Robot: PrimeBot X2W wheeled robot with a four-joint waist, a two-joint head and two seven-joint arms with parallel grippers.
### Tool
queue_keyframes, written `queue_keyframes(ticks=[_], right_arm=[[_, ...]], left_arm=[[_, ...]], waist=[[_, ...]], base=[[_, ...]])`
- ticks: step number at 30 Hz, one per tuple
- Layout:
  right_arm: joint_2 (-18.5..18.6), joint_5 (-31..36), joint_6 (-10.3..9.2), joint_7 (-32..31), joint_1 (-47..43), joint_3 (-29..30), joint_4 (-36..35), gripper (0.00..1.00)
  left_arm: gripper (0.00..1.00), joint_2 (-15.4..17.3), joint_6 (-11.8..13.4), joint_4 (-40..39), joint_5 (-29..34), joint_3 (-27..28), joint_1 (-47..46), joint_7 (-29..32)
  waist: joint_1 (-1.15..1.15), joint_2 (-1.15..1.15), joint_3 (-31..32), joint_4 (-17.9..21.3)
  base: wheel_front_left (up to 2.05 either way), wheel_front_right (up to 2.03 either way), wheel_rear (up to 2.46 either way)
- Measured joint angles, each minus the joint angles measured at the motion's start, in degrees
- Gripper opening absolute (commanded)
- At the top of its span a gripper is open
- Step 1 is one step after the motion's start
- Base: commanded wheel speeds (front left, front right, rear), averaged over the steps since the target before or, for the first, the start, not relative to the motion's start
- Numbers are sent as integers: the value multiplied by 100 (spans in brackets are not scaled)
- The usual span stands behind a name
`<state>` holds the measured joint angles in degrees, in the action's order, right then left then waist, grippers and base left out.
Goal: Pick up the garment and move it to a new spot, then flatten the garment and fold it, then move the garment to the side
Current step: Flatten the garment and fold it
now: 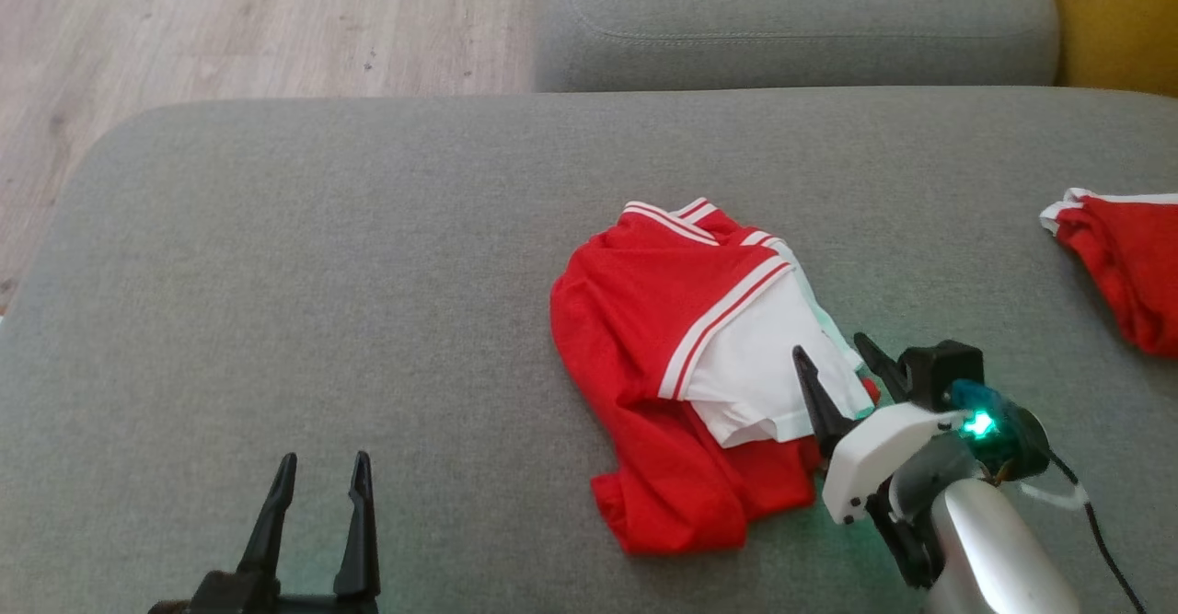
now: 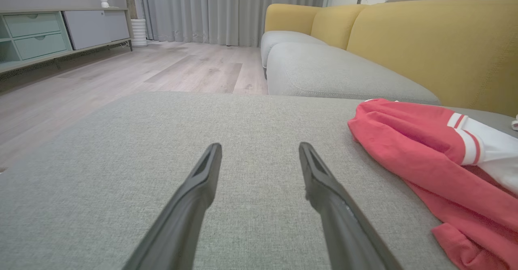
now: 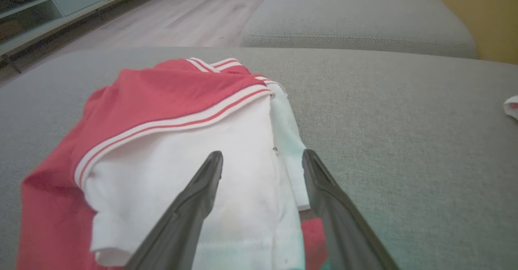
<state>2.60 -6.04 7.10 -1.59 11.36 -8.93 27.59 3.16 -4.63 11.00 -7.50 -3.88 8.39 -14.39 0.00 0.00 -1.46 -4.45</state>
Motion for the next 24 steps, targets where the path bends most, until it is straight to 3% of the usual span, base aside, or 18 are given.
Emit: queue_keyframes(ticks=[11,12,13,14,15,20,24], right_arm=[[11,-371,0,-557,453,23,902,100],[11,-494,0,-557,471,-12,921,62],[11,-632,0,-571,485,-54,940,62],[11,-766,0,-612,496,-102,965,36],[11,-889,0,-635,503,-154,982,1],[14,-1649,0,-623,513,-343,818,0],[19,-2825,0,-600,516,-487,271,0]], left_arm=[[100,-7,1,7,-9,-51,-13,0],[100,-8,1,7,-9,-51,-23,0],[100,-8,1,10,-9,-49,-33,0],[100,-8,0,11,-9,-46,-43,0],[100,-9,0,12,-9,-45,-52,0],[100,-10,-1,31,-9,-35,-104,0],[100,-10,2,36,-9,-40,-102,0]], waist=[[0,0,-97,-187],[0,0,-109,-191],[0,0,-119,-193],[0,0,-124,-191],[0,0,-126,-186],[0,0,-114,-140],[0,0,-32,-93]], base=[[0,0,0],[0,0,0],[0,0,0],[0,0,0],[0,0,0],[0,0,0],[0,0,0]])
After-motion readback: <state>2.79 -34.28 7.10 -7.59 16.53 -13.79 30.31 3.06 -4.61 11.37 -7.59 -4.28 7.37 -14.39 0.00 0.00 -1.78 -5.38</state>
